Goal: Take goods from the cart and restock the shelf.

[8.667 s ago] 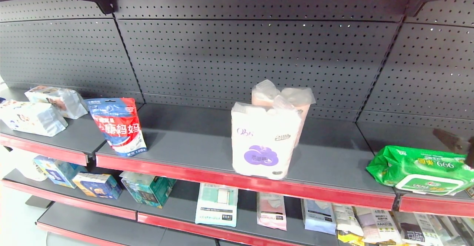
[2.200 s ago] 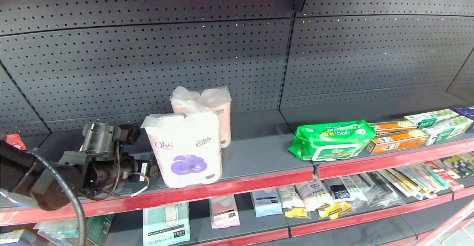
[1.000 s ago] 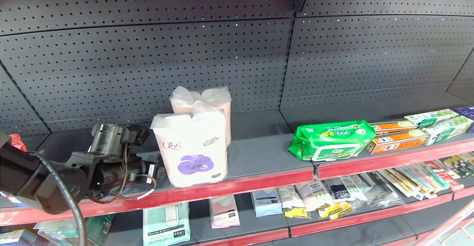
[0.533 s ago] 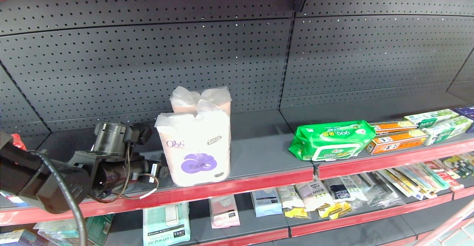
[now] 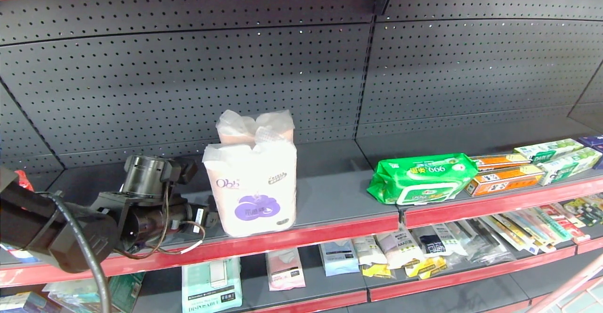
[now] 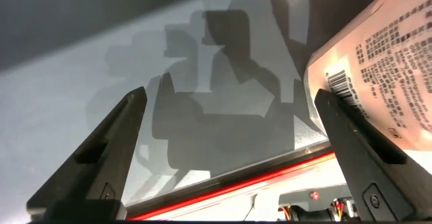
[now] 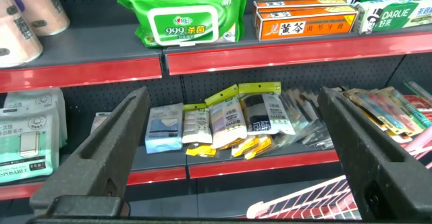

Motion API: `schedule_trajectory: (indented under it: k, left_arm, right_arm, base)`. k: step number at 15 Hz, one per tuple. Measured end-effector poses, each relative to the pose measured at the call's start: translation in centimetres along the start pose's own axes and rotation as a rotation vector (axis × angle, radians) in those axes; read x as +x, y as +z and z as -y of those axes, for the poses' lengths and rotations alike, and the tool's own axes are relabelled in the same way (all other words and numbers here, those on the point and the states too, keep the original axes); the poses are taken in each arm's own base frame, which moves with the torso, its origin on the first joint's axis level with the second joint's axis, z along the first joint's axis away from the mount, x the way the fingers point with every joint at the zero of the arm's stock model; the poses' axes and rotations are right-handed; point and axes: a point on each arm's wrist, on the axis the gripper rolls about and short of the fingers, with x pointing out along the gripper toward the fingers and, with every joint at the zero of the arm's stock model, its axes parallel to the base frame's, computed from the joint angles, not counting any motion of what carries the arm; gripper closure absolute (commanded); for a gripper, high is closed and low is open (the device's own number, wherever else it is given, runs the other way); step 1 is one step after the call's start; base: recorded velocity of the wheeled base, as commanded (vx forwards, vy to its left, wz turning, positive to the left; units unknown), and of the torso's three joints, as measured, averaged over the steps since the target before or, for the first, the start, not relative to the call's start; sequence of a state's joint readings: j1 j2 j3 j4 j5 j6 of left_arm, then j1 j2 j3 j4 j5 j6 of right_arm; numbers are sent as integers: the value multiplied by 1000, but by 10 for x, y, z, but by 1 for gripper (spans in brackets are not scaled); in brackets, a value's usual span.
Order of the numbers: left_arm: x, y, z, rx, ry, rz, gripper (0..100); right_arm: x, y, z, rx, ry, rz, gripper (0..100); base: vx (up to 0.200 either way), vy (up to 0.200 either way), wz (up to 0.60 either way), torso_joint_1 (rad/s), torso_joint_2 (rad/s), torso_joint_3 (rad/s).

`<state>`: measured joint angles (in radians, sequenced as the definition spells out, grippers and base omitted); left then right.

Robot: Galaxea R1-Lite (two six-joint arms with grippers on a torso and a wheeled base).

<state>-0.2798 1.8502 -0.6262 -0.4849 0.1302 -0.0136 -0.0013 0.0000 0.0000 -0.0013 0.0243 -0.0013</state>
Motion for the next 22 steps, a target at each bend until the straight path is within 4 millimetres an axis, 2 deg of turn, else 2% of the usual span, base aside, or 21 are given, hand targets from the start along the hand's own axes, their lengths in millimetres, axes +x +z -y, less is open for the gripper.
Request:
schedule_trajectory:
  k: [5,8,10,12,14,16,19,20,22]
  left_arm:
    - [-2,-1,-2,4,2,1,0]
    - [-16,1,-19,30,26,21,0]
    - [-39,0,-38,78,19,34,0]
    - [-77,-7,-58,90,5,56,0]
    - [-121,-17,-69,68,15,129,0]
    - [-173,-39,-65,54,21,250,0]
    - [-232,-95,-42,54,-16,445,0]
    - [-245,-118,-34,51,-22,515,0]
    - [-249,-158,-24,6,-17,577,0]
  right_arm:
    - [0,0,0,0,0,0,0]
    - [0,0,0,0,0,0,0]
    - [0,0,0,0,0,0,0]
    - [0,0,0,0,0,0,0]
    - [0,0,0,0,0,0,0]
    - [0,0,0,0,-1,0,0]
    - [0,0,0,0,-1,0,0]
    - [0,0,0,0,0,0,0]
    - [0,0,0,0,0,0,0]
  base:
    - [0,0,0,0,0,0]
    - [0,0,0,0,0,0]
    - [0,0,0,0,0,0]
    - [0,0,0,0,0,0]
    - [0,0,0,0,0,0]
    - [0,0,0,0,0,0]
    - [0,0,0,0,0,0]
    - [0,0,0,0,0,0]
    - [0,0,0,0,0,0]
